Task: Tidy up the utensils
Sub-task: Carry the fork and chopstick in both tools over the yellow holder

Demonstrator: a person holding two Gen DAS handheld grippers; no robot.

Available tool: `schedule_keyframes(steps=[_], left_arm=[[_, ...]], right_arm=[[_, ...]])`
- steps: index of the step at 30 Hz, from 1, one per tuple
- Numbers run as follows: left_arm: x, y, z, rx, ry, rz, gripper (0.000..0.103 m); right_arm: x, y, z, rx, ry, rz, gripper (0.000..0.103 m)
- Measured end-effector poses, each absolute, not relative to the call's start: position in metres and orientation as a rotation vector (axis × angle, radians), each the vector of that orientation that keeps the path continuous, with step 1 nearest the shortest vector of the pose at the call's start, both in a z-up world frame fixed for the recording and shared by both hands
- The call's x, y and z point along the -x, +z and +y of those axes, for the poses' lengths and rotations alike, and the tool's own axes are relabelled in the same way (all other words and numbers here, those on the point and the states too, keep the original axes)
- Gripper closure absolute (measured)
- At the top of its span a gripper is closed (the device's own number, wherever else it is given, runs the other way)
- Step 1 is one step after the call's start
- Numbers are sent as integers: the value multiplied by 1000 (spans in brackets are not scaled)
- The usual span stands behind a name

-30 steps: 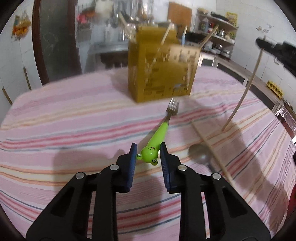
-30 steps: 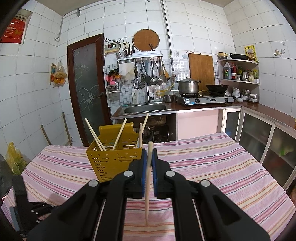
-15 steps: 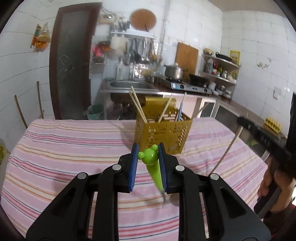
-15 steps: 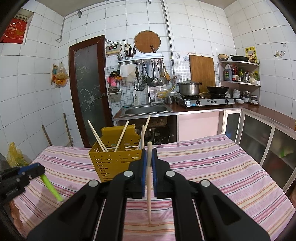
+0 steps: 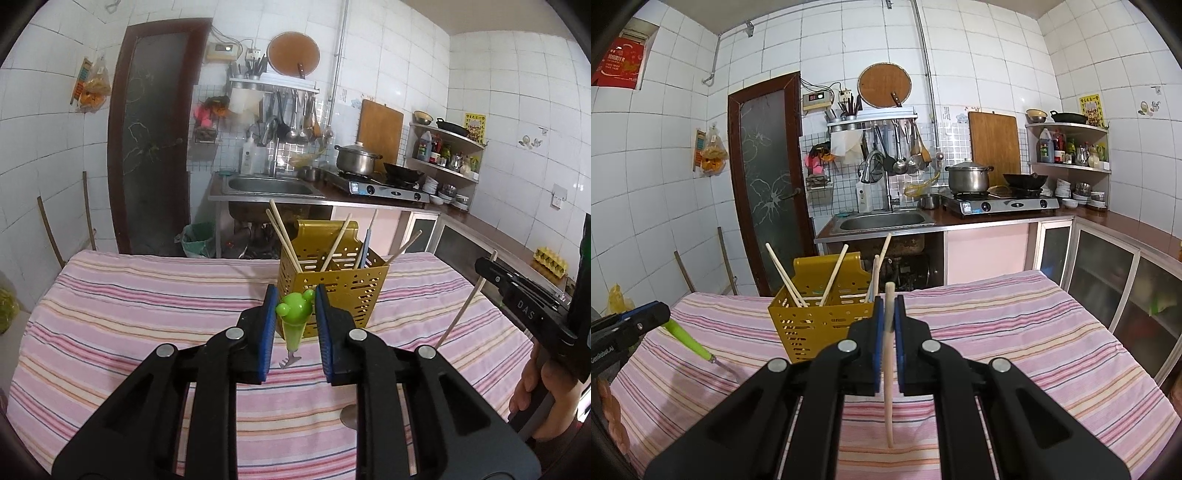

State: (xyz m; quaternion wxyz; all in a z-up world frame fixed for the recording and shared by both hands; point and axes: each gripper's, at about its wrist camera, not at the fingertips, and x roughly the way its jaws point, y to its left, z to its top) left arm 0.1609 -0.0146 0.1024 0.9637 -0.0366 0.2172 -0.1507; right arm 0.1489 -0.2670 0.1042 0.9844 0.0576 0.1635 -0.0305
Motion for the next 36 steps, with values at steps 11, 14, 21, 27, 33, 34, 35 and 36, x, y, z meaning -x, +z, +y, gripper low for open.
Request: schedule_keyframes(steps=[11,14,21,27,33,34,35,36], left_arm=[[-162,109,-12,81,-313,423,85],[-161,110,-14,78,-319,418,85],[-166,113,-14,76,-321,417,86],[-169,117,-15,83,-325,415,86],[-166,126,-19,79,-342,395,86],[-166,127,-20,78,-345,391,86],[-166,129,-22,75,-348,389,86],[-166,130,-23,72,-351,386,86]], right_arm=[[-148,109,-268,-113,-62,322,97],[-149,111,-268,-109,-61,323,97],[-148,119,-265,-94,-56,311,97],[-147,126,-263,-78,-50,300,97],[-145,134,-260,-63,-40,285,97],[-145,135,-259,-63,-41,282,97],[-145,137,-259,-63,-40,280,97],[-144,138,-260,-64,-39,279,97]])
